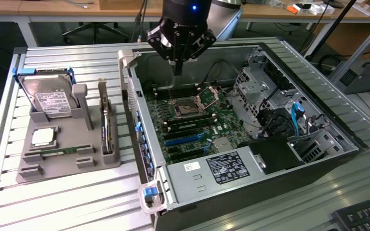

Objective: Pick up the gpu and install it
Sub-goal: 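Reach for the gpu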

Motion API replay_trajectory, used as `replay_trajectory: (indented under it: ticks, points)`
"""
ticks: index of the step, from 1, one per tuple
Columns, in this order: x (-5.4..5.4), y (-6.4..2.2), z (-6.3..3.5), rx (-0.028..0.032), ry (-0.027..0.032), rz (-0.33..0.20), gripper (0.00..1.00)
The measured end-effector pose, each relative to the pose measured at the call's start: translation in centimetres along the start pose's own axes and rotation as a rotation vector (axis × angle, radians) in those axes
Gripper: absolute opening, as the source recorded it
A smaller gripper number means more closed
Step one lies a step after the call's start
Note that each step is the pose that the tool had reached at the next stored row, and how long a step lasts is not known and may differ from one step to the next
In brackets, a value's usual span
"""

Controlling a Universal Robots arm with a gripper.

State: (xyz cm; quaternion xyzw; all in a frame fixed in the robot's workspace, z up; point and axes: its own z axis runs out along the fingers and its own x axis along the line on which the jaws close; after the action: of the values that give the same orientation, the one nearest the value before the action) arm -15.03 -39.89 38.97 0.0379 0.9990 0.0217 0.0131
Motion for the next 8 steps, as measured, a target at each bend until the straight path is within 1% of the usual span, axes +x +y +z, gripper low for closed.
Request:
replay_trajectory:
  ticks: [8]
  points:
    - [0.35,-0.03,0.02,0.0,0.0,0.0,0.1]
